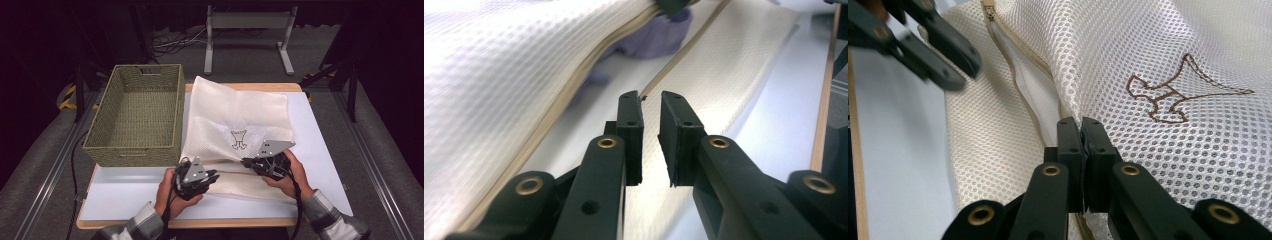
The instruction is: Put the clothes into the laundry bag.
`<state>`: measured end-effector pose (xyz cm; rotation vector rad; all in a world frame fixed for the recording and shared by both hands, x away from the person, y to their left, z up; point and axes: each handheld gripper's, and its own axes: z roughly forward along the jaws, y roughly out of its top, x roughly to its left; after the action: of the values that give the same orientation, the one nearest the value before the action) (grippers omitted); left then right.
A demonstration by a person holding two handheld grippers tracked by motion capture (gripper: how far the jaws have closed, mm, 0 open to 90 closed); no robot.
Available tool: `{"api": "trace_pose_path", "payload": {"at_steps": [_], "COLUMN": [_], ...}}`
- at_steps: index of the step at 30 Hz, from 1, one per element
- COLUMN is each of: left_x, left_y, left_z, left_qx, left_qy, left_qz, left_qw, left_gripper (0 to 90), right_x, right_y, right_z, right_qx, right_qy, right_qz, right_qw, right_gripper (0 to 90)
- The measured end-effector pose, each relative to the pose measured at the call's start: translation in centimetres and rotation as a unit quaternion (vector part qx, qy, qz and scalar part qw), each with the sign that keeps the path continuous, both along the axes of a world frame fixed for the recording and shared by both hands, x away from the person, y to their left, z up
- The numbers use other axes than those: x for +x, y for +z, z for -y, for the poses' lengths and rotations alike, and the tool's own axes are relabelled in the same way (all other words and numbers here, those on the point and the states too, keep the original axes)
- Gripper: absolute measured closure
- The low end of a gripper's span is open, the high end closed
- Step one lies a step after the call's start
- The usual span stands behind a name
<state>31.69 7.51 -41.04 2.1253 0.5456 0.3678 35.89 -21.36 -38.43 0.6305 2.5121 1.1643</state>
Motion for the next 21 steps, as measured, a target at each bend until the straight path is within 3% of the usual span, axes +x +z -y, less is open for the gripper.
{"api": "trace_pose_path", "payload": {"at_steps": [4,6,11,14,18,21], "left_x": [-0.6,-0.8,-1.0,-0.8,-0.5,0.4], "left_y": [0.2,0.1,-1.2,-1.6,-1.9,-2.4], "left_z": [-2.7,-4.0,-6.2,-7.2,-8.0,-8.1], "left_qx": [-0.011,-0.005,0.017,0.005,0.0,-0.01], "left_qy": [0.033,0.058,0.093,0.109,0.112,0.109], "left_qz": [-0.003,-0.002,-0.014,-0.032,-0.05,-0.079], "left_qw": [0.9994,0.9983,0.9954,0.9935,0.9924,0.9909], "left_gripper": [73.2,67.1,64.8,63.2,56.9,52.3], "right_x": [0.0,0.0,-0.1,-0.2,-0.2,-0.2], "right_y": [0.0,-0.1,0.0,0.0,-0.1,-0.2], "right_z": [0.0,0.0,0.0,-0.1,-0.1,-0.1], "right_qx": [-0.001,-0.001,-0.002,-0.004,-0.005,-0.006], "right_qy": [0.001,0.002,0.003,0.005,0.006,0.008], "right_qz": [-0.002,-0.002,-0.002,-0.002,-0.002,-0.004], "right_qw": [1.0,1.0,1.0,1.0,1.0,0.9999], "right_gripper": [88.4,88.4,88.4,88.3,88.3,88.3]}}
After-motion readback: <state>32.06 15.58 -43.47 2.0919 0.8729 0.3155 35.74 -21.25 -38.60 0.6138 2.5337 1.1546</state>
